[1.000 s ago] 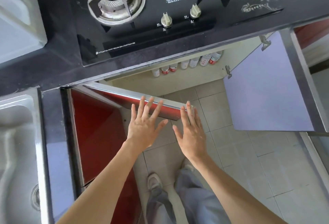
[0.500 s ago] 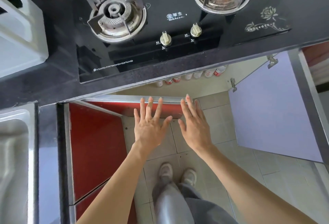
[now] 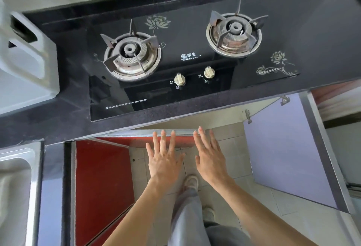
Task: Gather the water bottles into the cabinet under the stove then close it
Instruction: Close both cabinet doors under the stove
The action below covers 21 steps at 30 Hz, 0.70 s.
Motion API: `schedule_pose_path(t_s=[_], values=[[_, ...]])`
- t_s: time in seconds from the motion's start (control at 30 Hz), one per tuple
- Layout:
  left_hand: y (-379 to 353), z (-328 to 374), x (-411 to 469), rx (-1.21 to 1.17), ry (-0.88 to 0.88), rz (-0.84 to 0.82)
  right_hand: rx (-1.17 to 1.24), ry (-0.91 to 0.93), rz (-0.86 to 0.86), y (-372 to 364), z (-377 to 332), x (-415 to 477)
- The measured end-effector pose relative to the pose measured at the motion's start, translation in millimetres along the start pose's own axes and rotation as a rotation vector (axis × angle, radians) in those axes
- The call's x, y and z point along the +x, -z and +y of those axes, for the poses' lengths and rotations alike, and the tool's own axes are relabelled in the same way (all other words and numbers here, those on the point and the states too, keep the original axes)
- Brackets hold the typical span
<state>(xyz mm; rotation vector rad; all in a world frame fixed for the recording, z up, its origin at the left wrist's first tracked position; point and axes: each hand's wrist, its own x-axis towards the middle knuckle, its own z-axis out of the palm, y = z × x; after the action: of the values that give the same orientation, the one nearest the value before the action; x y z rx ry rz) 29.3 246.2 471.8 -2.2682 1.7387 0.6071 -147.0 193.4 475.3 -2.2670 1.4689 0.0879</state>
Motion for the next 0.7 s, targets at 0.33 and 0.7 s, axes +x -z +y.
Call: schedule_pose_path(t_s=[0.33,0.7], values=[[30.8,16.6,-32.3,-0.015,0.116,-0.076,-0.172,0.107,-0.225,47.9,15.3,-11.6],[63.8,153.1,-155.2,-0.107,0.341,0.184,-0.232,0.388,-0.165,164.5,96.2,-100.9]])
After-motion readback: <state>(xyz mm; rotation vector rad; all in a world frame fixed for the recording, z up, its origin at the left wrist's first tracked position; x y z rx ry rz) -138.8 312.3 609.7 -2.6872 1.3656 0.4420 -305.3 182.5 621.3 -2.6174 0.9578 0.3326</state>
